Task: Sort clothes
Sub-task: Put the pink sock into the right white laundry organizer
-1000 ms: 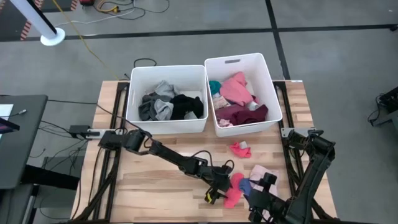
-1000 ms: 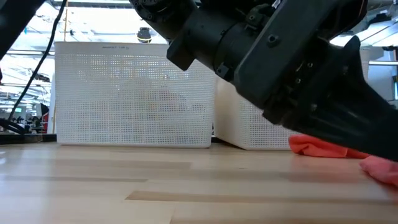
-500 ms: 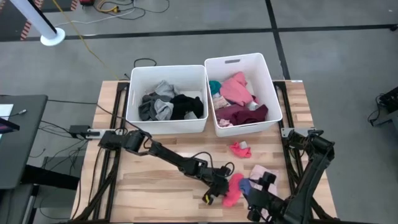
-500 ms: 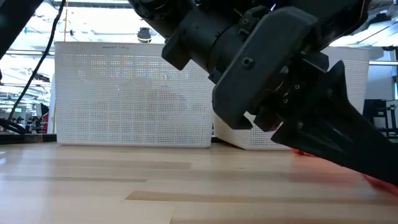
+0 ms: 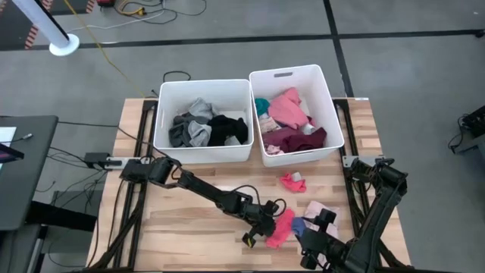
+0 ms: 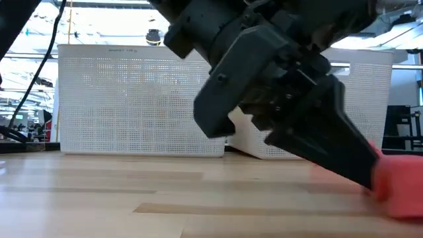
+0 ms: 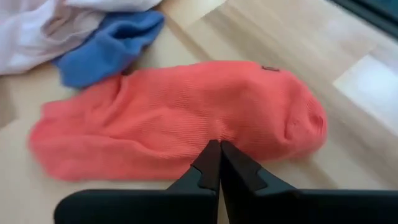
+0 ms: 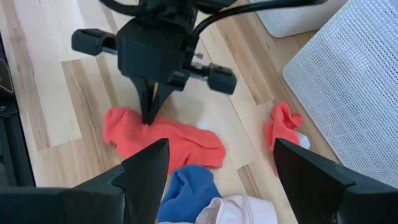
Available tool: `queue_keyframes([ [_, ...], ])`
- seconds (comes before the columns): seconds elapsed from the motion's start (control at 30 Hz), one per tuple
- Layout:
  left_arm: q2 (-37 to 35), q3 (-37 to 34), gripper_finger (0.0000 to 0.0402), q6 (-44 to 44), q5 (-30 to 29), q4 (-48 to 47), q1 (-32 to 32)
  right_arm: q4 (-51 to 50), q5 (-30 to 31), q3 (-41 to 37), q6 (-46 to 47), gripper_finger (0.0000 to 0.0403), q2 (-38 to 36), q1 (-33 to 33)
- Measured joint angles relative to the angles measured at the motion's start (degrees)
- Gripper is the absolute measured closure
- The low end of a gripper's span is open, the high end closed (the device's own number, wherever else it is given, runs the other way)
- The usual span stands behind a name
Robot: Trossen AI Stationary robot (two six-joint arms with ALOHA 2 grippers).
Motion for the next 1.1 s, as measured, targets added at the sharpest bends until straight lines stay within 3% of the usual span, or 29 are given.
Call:
queue_keyframes([
  [0.5, -11.8, -0.1, 0.0401, 8.0, -11.8, -8.7, -1.6, 0.9, 0.1, 0.0, 0.0, 0.0101, 0.0, 0.0],
  [0.67, -15.2, -0.1, 0.0401, 10.5, -16.7, -12.3, -1.9, 2.3, 3.8, 0.0, -0.6, 0.0101, 0.0, -0.5],
  [0.87, -20.7, -0.1, 0.0401, 13.1, -22.1, -15.7, -1.9, 8.0, 11.6, 0.0, -10.4, 0.0101, 0.0, -2.1],
  [1.1, -28.8, -0.1, 0.0401, 14.2, -24.9, -18.3, -1.5, 10.7, 15.5, 0.0, -20.2, 0.0101, 0.0, -6.0],
])
